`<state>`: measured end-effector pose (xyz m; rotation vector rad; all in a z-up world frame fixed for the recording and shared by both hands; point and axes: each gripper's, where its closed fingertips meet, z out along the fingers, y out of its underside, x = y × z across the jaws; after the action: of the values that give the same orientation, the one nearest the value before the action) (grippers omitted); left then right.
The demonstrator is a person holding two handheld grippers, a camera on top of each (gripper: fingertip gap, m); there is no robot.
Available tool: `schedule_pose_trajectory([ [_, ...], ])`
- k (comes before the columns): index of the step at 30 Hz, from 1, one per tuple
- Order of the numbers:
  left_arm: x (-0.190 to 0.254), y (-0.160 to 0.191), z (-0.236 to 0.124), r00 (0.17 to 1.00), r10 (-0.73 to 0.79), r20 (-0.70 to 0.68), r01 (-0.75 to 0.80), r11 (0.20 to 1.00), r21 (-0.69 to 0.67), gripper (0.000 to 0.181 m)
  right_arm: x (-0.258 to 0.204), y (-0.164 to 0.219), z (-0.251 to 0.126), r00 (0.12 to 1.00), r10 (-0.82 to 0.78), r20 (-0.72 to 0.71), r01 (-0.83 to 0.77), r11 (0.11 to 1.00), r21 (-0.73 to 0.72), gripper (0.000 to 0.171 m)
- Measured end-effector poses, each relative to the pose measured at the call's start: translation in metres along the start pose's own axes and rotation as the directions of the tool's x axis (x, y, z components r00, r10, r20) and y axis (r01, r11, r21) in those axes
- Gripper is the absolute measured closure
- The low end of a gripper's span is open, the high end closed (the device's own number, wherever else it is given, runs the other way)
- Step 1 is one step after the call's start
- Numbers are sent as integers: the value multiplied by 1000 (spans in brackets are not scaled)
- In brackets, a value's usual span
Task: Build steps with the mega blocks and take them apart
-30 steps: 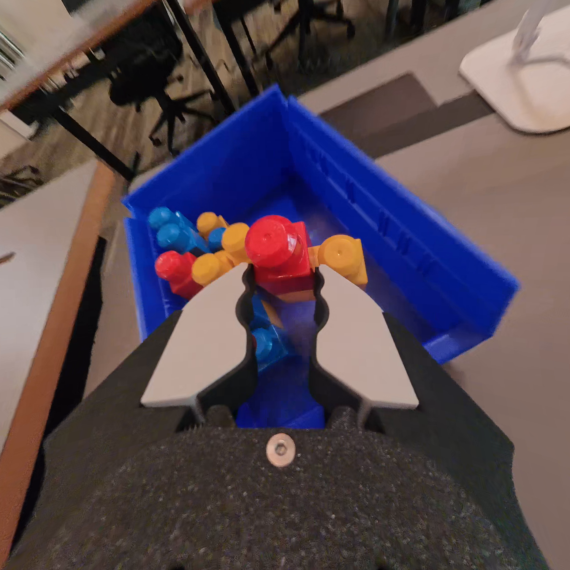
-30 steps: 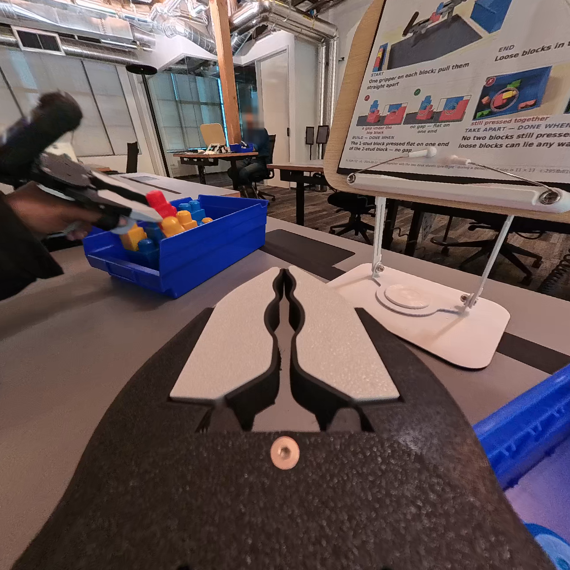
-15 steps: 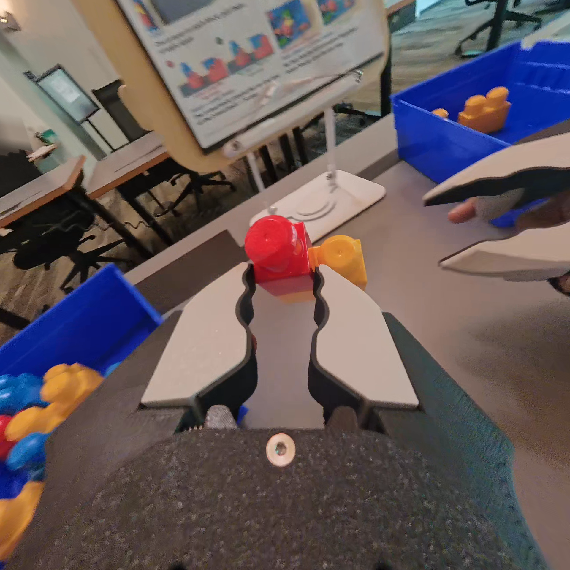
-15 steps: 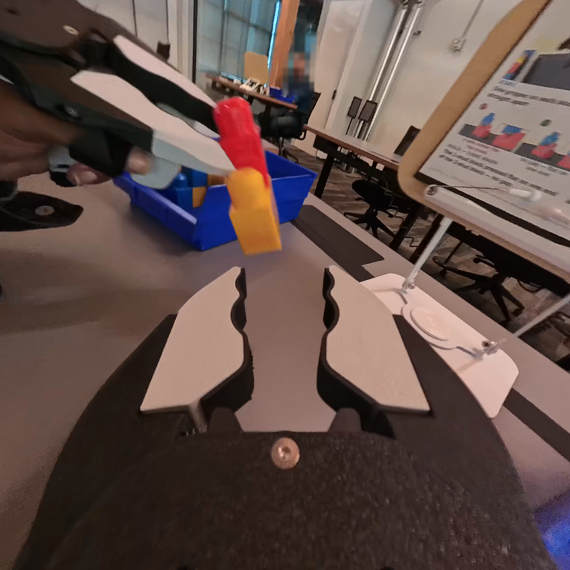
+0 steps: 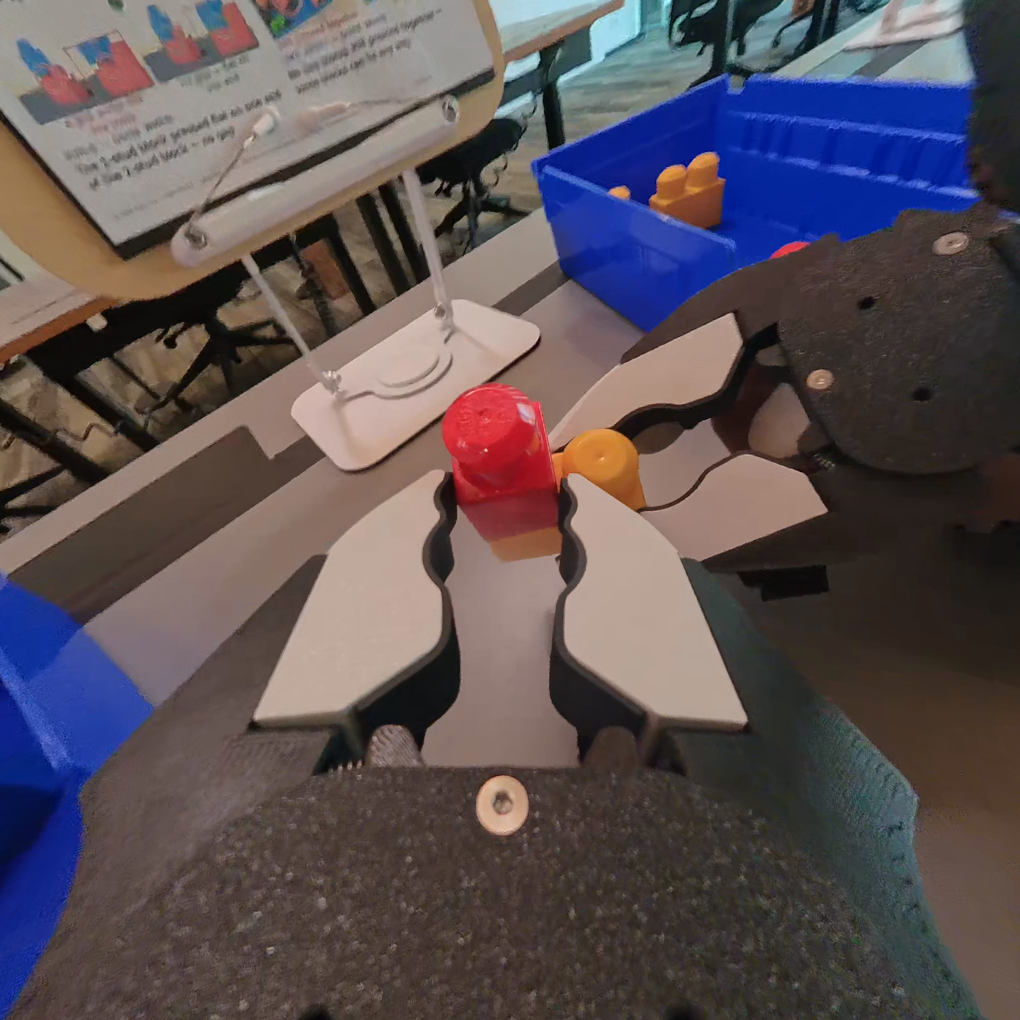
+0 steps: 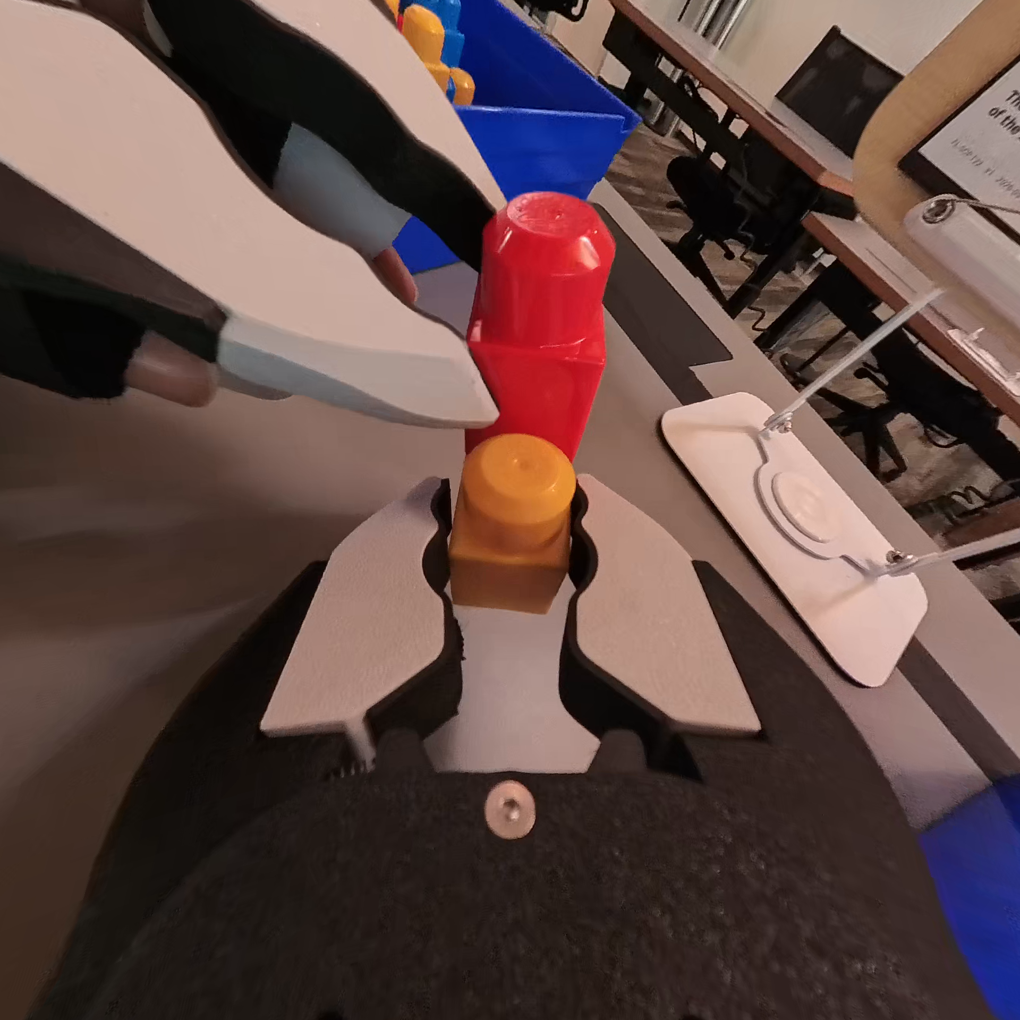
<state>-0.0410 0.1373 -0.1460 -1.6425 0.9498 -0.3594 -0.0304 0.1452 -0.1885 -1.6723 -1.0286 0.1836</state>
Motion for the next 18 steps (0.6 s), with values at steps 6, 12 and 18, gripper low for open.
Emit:
schedule_pose_trajectory([
  [6, 0, -25, -15, 901, -326, -286, 390, 898, 204, 146, 21, -29, -28, 936, 294, 196, -340, 899, 277, 131],
  [12, -6, -40, -27, 579, -543, -608, 765, 620, 175, 130, 26, -77, -80, 676, 386, 627, -720, 527, 451, 131],
  [18, 9, -62, -46, 546, -434, -717, 778, 581, 240, 125, 3, -91, -83, 569, 328, 754, -794, 456, 401, 131],
])
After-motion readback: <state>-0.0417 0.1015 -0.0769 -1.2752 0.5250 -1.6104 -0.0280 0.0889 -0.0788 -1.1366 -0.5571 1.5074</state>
